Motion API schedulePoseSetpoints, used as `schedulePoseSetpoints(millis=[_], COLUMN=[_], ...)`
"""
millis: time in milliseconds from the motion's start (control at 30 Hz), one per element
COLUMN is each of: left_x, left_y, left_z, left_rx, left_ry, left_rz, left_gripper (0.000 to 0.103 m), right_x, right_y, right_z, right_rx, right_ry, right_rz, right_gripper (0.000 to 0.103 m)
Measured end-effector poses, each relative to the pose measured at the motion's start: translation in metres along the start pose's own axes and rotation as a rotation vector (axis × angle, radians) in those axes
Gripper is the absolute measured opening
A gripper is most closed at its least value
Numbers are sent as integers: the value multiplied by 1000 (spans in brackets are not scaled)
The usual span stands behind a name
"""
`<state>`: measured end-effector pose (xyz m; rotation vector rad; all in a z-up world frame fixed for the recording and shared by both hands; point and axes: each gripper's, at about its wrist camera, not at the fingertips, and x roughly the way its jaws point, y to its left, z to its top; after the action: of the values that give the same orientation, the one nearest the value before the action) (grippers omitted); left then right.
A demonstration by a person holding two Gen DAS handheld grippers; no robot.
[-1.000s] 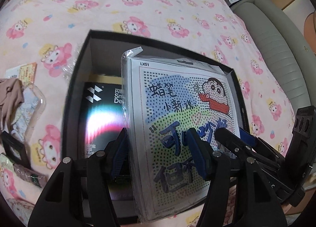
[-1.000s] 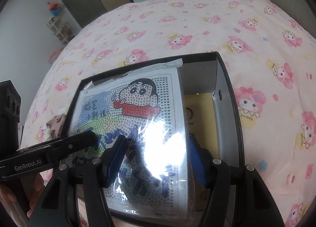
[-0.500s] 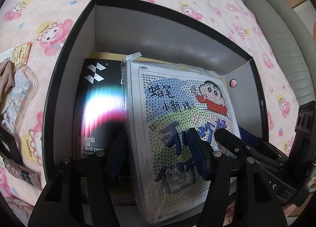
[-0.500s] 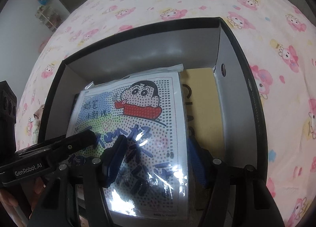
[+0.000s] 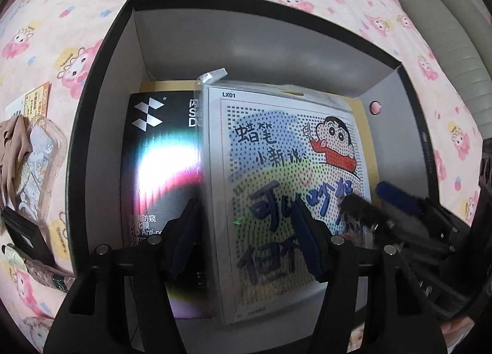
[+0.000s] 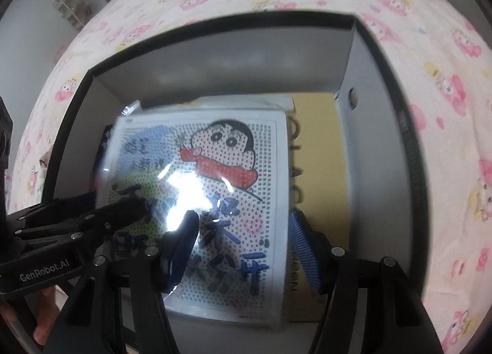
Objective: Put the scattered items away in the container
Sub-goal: 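Lower the bag with both grippers into the box beside the black box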
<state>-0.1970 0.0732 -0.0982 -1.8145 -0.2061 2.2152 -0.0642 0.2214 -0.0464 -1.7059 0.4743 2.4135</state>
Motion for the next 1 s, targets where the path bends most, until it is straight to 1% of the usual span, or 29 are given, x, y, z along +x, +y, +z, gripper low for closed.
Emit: schedulePoseSetpoints(millis=[33,100,200,233,333,367,433,533,567,667,833,900,1000], left_x=[-4,-8,-6,-3,2,2,3,3,4,5,4,6,7], left_y=[0,1,5,4,4,9,11,9,8,2,-1,-3,-1], left_z=[0,0,3,3,3,6,7,7,6,2,-2,-2,-3], left_rx=[1,-3,3,9,0,-12,-26,-28,-23,4,7,7,0], left_ry=[-14,-32,-23,-12,12,18,24,22,26,28,43,51,72], left_rz=[4,22,28,21,49,49,46,47,34,26,-81,-121,-201], left_gripper=[57,51,49,49,49,52,52,52,51,51,52,51,51], right_x=[-5,-13,-19,-18,-11,-9,-4,1,1,2,1,0,8], right_y=[-2,-5,-5,-3,10,16,24,27,26,23,14,14,9], right_z=[0,0,7,11,22,23,24,27,28,30,31,31,31], right_rx=[1,7,10,-4,-79,-100,-123,-134,-132,-118,-94,-87,-85], right_ry=[-22,-43,-61,-56,-10,3,16,24,27,32,17,15,23], right_rz=[-19,11,27,28,36,32,2,-17,-16,-18,-62,-55,-58], right_gripper=[55,56,56,56,56,56,56,56,56,56,56,56,56])
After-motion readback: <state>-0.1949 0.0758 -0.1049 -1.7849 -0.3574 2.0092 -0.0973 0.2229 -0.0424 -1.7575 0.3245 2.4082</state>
